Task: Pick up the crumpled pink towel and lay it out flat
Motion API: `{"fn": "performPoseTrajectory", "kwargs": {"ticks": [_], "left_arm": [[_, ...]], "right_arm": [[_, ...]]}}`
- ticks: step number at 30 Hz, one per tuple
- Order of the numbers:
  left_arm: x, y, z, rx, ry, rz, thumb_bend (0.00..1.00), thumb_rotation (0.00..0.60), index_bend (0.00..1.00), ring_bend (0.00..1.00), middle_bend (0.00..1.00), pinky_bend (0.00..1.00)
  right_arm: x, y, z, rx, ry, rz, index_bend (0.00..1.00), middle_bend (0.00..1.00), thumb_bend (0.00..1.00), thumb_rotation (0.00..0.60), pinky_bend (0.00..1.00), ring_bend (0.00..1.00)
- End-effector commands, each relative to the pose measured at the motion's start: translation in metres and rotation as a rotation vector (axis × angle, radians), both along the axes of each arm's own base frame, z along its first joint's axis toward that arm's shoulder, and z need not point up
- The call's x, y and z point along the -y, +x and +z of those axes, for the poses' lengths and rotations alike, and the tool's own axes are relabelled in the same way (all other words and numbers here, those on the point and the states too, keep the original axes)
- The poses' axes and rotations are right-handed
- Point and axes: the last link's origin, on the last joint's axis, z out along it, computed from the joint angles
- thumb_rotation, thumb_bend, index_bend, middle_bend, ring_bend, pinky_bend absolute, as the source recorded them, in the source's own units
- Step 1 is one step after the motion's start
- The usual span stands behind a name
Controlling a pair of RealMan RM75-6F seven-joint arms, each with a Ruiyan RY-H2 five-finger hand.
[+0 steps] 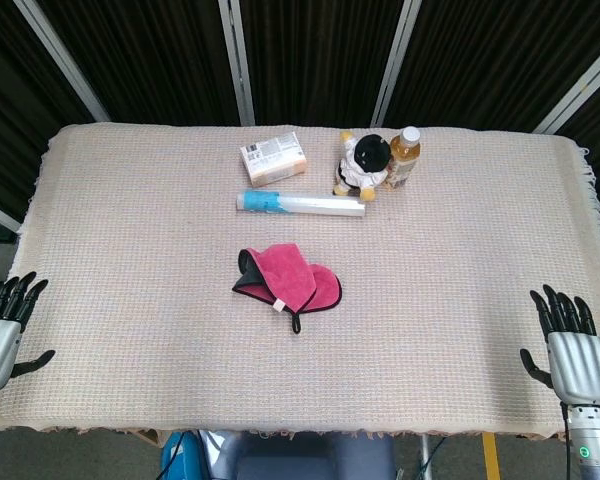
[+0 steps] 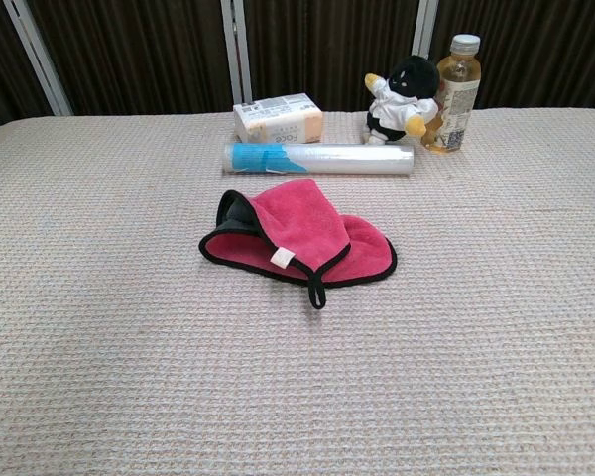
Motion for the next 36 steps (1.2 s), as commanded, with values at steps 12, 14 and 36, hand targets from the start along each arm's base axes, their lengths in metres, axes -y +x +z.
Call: {"fn": "performPoseTrajectory", "kwargs": {"ticks": [12, 14, 36], "left_arm": [[0.001, 0.0, 0.001, 0.003, 0.002, 0.001, 0.04, 0.6, 0.0, 0.0, 0.0, 0.0], [0.0, 0.0, 0.0, 0.004, 0.001, 0.006, 0.04, 0.6, 0.0, 0.0, 0.0, 0.0], [-0.006, 0.0, -0.014, -0.025, -0.016, 0.032, 0.04, 0.6, 0.01, 0.0, 0.0, 0.0]], "right_arm": [[-0.001, 0.0, 0.003, 0.005, -0.013, 0.001, 0.0, 0.0, 0.33, 0.6, 0.0, 0.0], [-0.001, 0.0, 0.002, 0.003, -0.012, -0.001, 0.0, 0.0, 0.33, 0.6, 0.0, 0.0], [0.002, -0.004, -0.003, -0.019, -0.042, -0.037, 0.0, 0.0, 0.33, 0.6, 0.0, 0.0]]}}
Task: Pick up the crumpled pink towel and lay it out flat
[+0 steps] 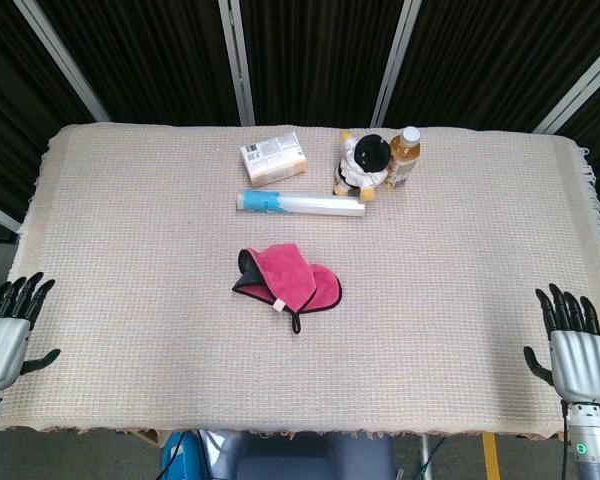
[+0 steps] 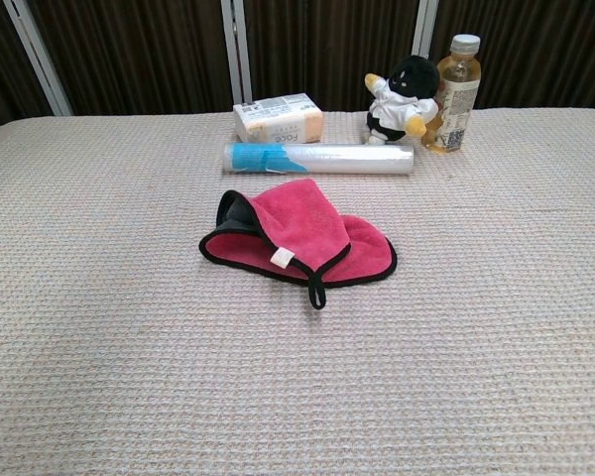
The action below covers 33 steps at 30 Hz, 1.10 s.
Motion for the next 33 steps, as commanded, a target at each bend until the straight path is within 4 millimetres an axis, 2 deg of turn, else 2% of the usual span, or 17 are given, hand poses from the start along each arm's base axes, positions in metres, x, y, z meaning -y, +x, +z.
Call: {"fn": "performPoseTrajectory", "kwargs": {"ticks": [1, 9, 14, 18, 22, 25, 28, 29, 33], "left_arm": [[-0.001, 0.0, -0.002, 0.0, -0.006, 0.004, 0.04, 0.6, 0.01, 0.0, 0.0, 0.0], [-0.005, 0.003, -0.01, -0.023, -0.018, -0.005, 0.04, 0.6, 0.05, 0.0, 0.0, 0.0], [-0.021, 0.021, -0.014, 0.031, 0.013, -0.041, 0.08, 0.6, 0.13, 0.0, 0.06, 0.04], [-0.056, 0.062, -0.026, 0.078, -0.005, -0.128, 0.13, 0.6, 0.23, 0.0, 0.12, 0.04], [-0.094, 0.116, -0.044, 0.127, -0.065, -0.213, 0.15, 0.6, 0.3, 0.0, 0.15, 0.04], [-0.121, 0.158, -0.065, 0.104, -0.137, -0.279, 0.15, 0.6, 0.32, 0.0, 0.16, 0.04], [-0.137, 0.184, -0.086, 0.088, -0.195, -0.31, 0.15, 0.6, 0.32, 0.0, 0.16, 0.04], [-0.143, 0.196, -0.099, 0.088, -0.229, -0.323, 0.15, 0.6, 0.32, 0.0, 0.16, 0.04], [-0.155, 0.217, -0.136, 0.069, -0.341, -0.353, 0.15, 0.6, 0.32, 0.0, 0.16, 0.04]], "right_arm": [[0.0, -0.001, 0.0, -0.001, -0.002, -0.002, 0.0, 0.0, 0.33, 0.6, 0.0, 0.0], [0.001, -0.004, 0.001, 0.005, 0.0, -0.025, 0.0, 0.0, 0.33, 0.6, 0.0, 0.0], [0.001, -0.004, 0.0, 0.022, 0.005, -0.032, 0.0, 0.0, 0.33, 0.6, 0.0, 0.0], [0.004, -0.004, -0.002, 0.043, 0.012, -0.039, 0.0, 0.0, 0.33, 0.6, 0.0, 0.0], [0.005, -0.002, -0.004, 0.057, 0.02, -0.036, 0.0, 0.0, 0.33, 0.6, 0.0, 0.0], [0.005, -0.001, -0.006, 0.059, 0.026, -0.031, 0.0, 0.0, 0.33, 0.6, 0.0, 0.0], [0.005, 0.0, -0.007, 0.061, 0.027, -0.032, 0.0, 0.0, 0.33, 0.6, 0.0, 0.0], [0.005, 0.0, -0.007, 0.062, 0.026, -0.033, 0.0, 0.0, 0.33, 0.6, 0.0, 0.0], [0.005, -0.001, -0.007, 0.063, 0.023, -0.036, 0.0, 0.0, 0.33, 0.6, 0.0, 0.0]]}}
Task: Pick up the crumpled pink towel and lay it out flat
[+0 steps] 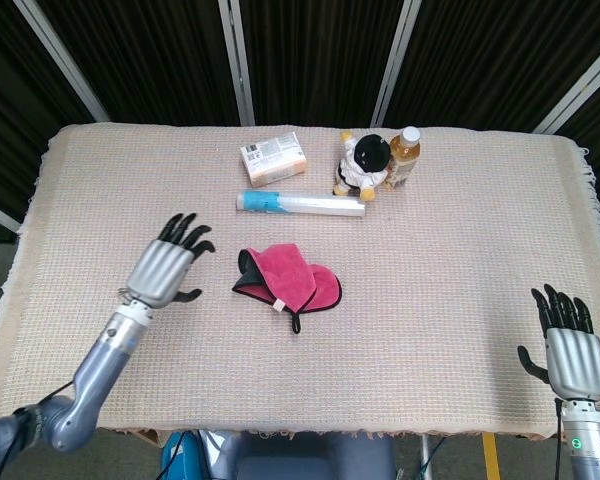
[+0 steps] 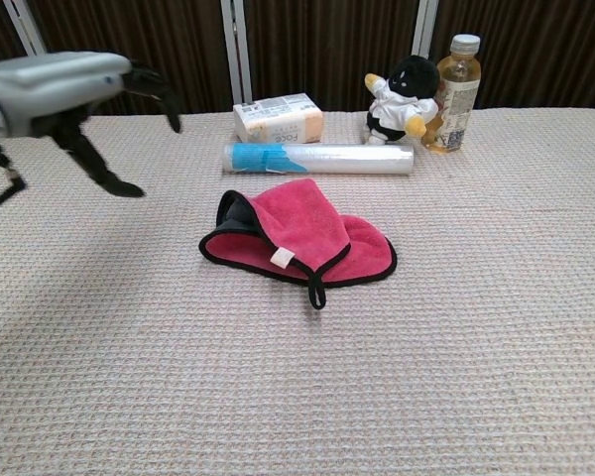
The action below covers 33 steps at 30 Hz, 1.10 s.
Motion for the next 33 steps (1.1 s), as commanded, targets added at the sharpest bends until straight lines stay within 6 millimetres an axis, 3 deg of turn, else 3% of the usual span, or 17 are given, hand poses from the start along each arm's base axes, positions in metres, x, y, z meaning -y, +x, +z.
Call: {"fn": "performPoseTrajectory", "kwargs": {"ticks": [1, 9, 18, 24, 33], "left_arm": [[-0.015, 0.028, -0.043, -0.034, -0.118, -0.043, 0.15, 0.6, 0.33, 0.0, 0.16, 0.04], [-0.006, 0.05, -0.098, -0.087, -0.242, -0.125, 0.13, 0.6, 0.31, 0.0, 0.14, 0.04], [0.003, 0.069, -0.142, -0.066, -0.184, -0.197, 0.13, 0.6, 0.31, 0.0, 0.14, 0.04], [0.001, 0.07, -0.147, -0.066, -0.128, -0.217, 0.13, 0.6, 0.31, 0.0, 0.14, 0.04], [0.0, 0.069, -0.152, -0.044, -0.103, -0.222, 0.28, 0.6, 0.34, 0.0, 0.16, 0.04]], "right_arm": [[0.0, 0.0, 0.0, 0.0, -0.001, -0.001, 0.0, 0.0, 0.33, 0.6, 0.0, 0.0], [0.0, -0.001, 0.002, -0.002, -0.01, -0.004, 0.0, 0.0, 0.33, 0.6, 0.0, 0.0], [-0.001, -0.001, 0.003, 0.003, -0.021, -0.005, 0.0, 0.0, 0.33, 0.6, 0.0, 0.0], [-0.001, -0.002, 0.004, 0.009, -0.024, -0.01, 0.0, 0.0, 0.33, 0.6, 0.0, 0.0], [-0.002, -0.002, 0.005, 0.009, -0.025, -0.012, 0.0, 0.0, 0.33, 0.6, 0.0, 0.0]]}}
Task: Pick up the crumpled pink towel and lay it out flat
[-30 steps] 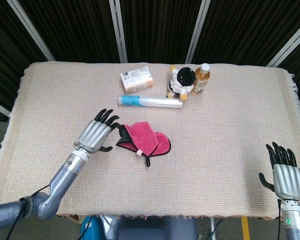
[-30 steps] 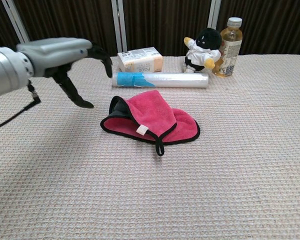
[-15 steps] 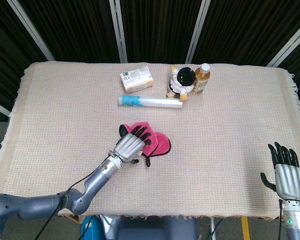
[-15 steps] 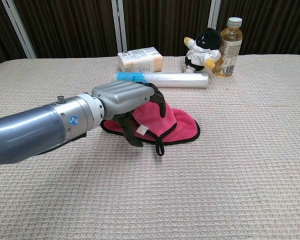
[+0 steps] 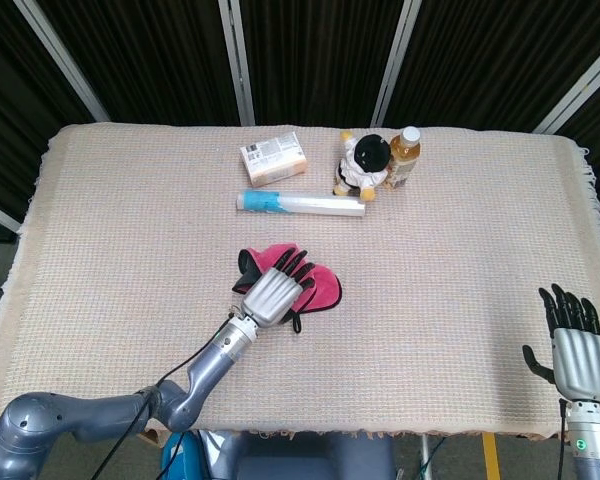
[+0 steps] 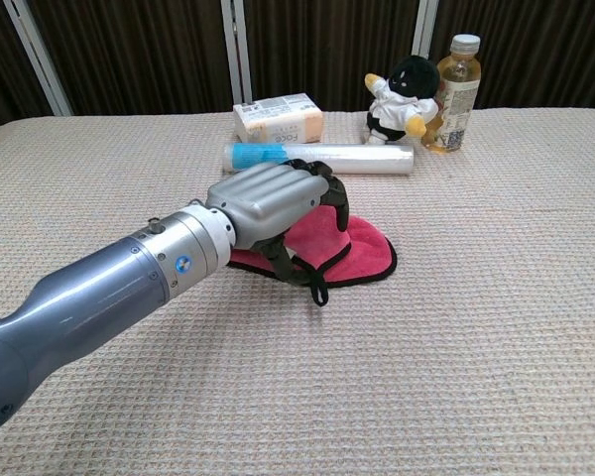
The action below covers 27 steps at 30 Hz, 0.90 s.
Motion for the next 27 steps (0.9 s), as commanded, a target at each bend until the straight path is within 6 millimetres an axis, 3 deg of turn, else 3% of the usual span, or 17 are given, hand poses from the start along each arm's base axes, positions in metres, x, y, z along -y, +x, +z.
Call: {"fn": "performPoseTrajectory", "kwargs": {"ticks": [1, 12, 19, 27], "left_arm": [[-0.001, -0.0018, 0.0009, 0.0, 0.01, -0.006, 0.28, 0.6, 0.34, 0.0, 0.16, 0.04], [-0.0063, -0.0052, 0.0046, 0.035, 0.027, 0.014, 0.35, 0.6, 0.36, 0.0, 0.17, 0.04], [-0.0068, -0.008, 0.0076, 0.061, 0.033, 0.021, 0.35, 0.6, 0.5, 0.0, 0.19, 0.04], [-0.0072, -0.0069, 0.008, 0.075, 0.029, 0.019, 0.42, 0.6, 0.55, 0.0, 0.2, 0.04]], "right_arm": [[-0.0002, -0.0003, 0.0002, 0.0, -0.001, -0.003, 0.0, 0.0, 0.33, 0.6, 0.0, 0.0], [0.0, 0.0004, -0.0008, 0.0, -0.002, -0.008, 0.0, 0.0, 0.33, 0.6, 0.0, 0.0], [-0.0004, 0.0004, -0.0011, 0.002, -0.001, -0.015, 0.0, 0.0, 0.33, 0.6, 0.0, 0.0], [-0.0007, 0.0006, -0.0013, 0.003, 0.001, -0.019, 0.0, 0.0, 0.33, 0.6, 0.0, 0.0]]}}
